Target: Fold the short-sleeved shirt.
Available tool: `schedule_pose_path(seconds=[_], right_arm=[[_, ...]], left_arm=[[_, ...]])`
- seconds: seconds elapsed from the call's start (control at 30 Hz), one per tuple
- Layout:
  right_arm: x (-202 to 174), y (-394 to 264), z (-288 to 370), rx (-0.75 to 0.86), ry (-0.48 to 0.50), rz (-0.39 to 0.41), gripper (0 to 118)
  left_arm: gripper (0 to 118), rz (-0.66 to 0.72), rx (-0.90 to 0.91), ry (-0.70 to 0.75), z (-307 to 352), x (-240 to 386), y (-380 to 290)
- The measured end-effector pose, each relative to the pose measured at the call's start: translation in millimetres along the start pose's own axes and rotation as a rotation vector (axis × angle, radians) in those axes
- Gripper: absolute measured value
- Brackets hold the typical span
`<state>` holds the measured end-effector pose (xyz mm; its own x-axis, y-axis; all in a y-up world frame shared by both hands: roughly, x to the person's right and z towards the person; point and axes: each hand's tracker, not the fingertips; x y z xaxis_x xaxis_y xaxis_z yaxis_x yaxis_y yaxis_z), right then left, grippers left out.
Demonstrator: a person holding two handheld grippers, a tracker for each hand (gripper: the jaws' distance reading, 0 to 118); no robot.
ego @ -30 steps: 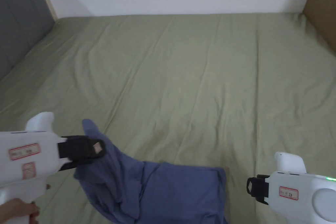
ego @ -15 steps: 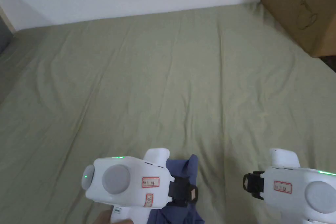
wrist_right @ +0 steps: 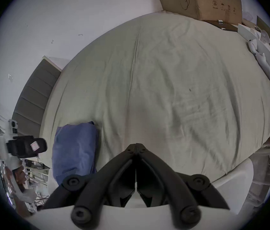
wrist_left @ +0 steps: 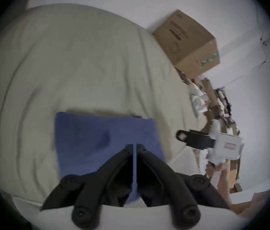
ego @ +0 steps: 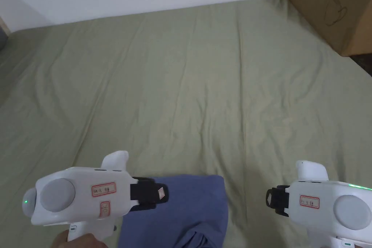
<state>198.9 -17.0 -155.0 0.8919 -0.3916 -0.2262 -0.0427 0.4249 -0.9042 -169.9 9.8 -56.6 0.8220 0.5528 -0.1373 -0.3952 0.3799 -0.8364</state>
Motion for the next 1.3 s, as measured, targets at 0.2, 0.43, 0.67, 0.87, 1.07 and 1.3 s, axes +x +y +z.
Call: schedule_pose_path(seconds=[0.2, 0.43, 0.67, 0.87, 1.07, 1.3], right_arm=[[-4, -3, -2, -0.01, 0.011, 0.011, 0], [0, -4, 1, -0.013, -0.001, 0.004, 0], [5, -2, 3, -0.002, 0.0, -0.015, 0], [5, -4, 3, -0.01, 0.0, -0.003, 0], [-2, 5, 13, 0.004, 0.008, 0.027, 0], [-57, 19, 17, 0.017, 0.121, 0.168, 0]], left_arm=[[3, 0.053, -0.104, -0.038, -32, -5, -25], [3, -0.034, -0.204, -0.121, -66, 40, -47], [3, -0.086, -0.261, -0.118, -88, 59, -59], [3, -0.117, -0.299, -0.156, -100, 75, -74], [3, -0.049, -0.175, -0.231, -73, 61, -54], [3, 0.057, 0.071, -0.21, 19, 25, -24]])
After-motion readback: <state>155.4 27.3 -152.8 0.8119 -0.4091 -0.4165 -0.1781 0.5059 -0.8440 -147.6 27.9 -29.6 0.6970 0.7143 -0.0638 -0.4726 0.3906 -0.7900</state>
